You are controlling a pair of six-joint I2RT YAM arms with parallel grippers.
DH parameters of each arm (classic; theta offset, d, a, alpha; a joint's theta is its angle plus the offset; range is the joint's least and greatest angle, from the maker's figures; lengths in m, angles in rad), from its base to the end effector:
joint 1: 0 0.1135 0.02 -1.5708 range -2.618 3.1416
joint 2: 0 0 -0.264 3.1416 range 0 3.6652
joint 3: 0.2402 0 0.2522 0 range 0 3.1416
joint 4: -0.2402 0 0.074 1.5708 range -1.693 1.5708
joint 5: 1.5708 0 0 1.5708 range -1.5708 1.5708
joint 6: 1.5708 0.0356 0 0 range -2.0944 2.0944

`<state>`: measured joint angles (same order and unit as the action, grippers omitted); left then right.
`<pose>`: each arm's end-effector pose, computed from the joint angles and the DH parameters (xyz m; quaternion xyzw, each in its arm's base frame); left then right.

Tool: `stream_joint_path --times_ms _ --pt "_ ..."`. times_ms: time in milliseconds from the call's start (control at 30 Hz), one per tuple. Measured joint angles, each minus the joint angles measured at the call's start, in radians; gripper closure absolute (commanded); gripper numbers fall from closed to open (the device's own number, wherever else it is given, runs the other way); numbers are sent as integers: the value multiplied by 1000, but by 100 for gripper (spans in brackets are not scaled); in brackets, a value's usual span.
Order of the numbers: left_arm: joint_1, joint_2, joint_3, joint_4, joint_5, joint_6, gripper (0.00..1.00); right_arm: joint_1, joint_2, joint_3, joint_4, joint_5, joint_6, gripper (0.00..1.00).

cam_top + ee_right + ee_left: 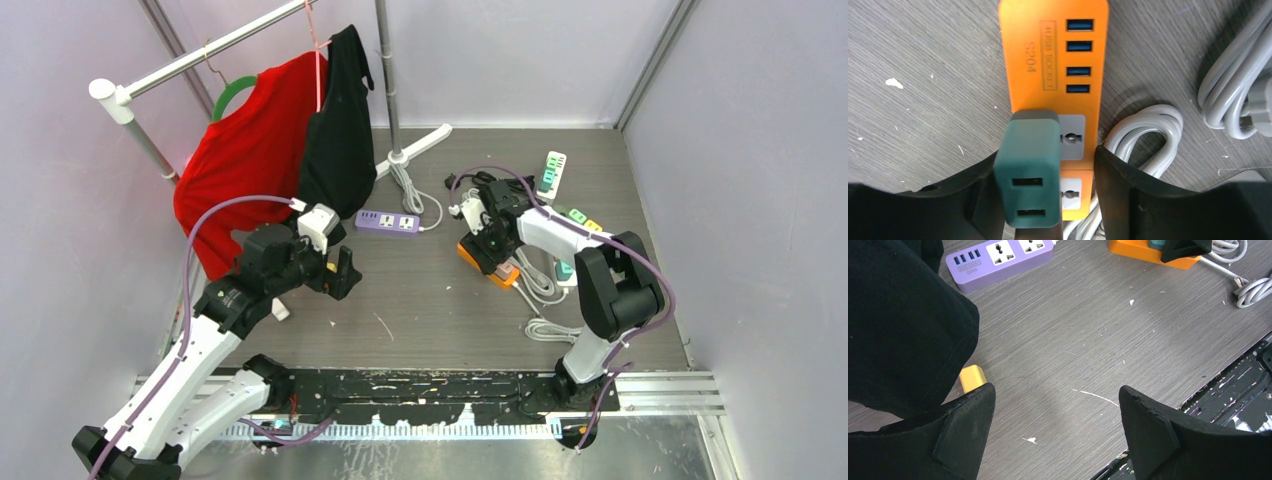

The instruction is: Pull the plug off the socket

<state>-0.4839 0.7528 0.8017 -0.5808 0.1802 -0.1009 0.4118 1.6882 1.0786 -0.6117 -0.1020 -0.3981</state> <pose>0.1413 -0.0815 0.3106 0.2084 0.8403 -0.2173 0.4509 0.2951 0.1328 0.1818 -0.3956 0.9005 0.0514 0.1733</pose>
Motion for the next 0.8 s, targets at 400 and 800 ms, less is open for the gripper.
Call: stream_joint_path --times_ms 400,800 --pt "0 0 -1 1 7 -1 8 77 -4 -8 -33 -71 -108 67" --pt "0 0 -6 2 7 0 8 466 -43 -48 -105 -164 -300 35"
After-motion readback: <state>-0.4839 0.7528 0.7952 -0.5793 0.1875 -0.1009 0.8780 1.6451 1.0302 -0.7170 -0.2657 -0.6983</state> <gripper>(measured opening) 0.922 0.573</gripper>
